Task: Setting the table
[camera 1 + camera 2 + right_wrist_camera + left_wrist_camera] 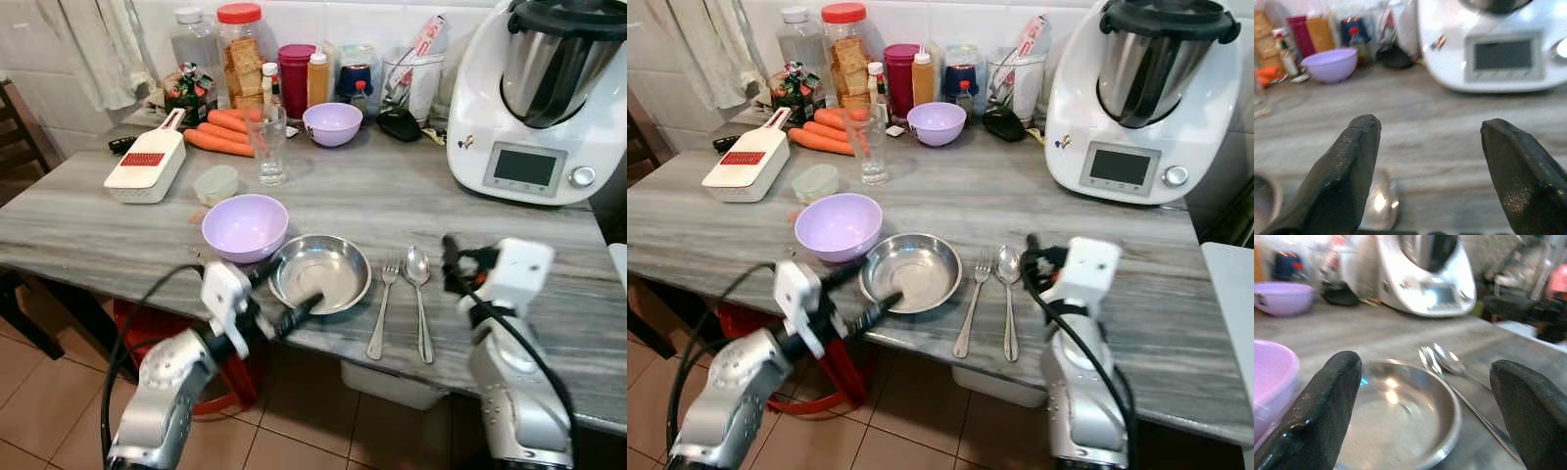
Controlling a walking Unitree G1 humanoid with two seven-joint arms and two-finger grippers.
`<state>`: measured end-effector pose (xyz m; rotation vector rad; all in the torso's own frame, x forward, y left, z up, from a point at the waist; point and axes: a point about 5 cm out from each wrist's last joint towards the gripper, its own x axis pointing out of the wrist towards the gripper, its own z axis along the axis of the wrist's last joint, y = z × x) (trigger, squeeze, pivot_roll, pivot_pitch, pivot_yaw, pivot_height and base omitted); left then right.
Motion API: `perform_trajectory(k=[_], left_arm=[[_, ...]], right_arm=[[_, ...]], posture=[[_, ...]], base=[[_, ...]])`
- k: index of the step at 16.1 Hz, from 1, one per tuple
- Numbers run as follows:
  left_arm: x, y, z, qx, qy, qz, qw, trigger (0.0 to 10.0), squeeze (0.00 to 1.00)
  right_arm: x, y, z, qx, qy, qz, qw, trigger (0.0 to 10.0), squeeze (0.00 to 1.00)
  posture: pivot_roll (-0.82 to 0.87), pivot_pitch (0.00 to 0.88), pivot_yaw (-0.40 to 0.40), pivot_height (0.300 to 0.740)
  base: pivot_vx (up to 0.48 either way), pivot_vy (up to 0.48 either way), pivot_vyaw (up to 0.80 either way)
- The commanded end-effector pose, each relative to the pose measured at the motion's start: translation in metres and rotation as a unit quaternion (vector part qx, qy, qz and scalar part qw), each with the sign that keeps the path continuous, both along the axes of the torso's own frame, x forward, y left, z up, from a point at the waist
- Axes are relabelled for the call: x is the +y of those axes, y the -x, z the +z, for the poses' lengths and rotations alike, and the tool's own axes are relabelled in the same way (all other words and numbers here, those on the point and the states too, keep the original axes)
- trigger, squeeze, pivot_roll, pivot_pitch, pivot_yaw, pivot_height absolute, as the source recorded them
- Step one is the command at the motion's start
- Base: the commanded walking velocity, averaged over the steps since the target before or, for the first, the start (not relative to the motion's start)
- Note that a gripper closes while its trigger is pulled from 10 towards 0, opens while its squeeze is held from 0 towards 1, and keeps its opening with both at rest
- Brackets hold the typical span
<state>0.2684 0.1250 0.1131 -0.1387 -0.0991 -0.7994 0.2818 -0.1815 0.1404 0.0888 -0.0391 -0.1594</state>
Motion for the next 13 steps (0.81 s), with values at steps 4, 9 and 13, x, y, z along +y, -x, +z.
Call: perform_trajectory(k=[4, 9, 13], left_arm=[[0.011, -0.019, 0.004, 0.011, -0.012, 0.154, 0.988, 10.0, 0.0], [0.017, -0.024, -0.002, 0.025, -0.043, 0.246, 0.968, 10.0, 0.0], [0.018, -0.028, -0.003, 0.029, -0.059, 0.271, 0.96, 10.0, 0.0]], right_arm=[[-0.007, 0.008, 0.004, -0.021, 0.028, -0.016, 0.999, 10.0, 1.0], [-0.003, 0.01, 0.004, -0.029, 0.033, -0.002, 0.999, 10.0, 0.85], [-0.003, 0.009, 0.002, -0.026, 0.031, -0.004, 0.999, 10.0, 0.0]], posture=[[-0.07, 0.0, 0.024, 0.74], [-0.06, 0.0, 0.019, 0.74], [-0.07, 0.0, 0.02, 0.74]], base=[[0.0, 0.0, 0.0], [0.0, 0.0, 0.0], [0.0, 0.0, -0.6]])
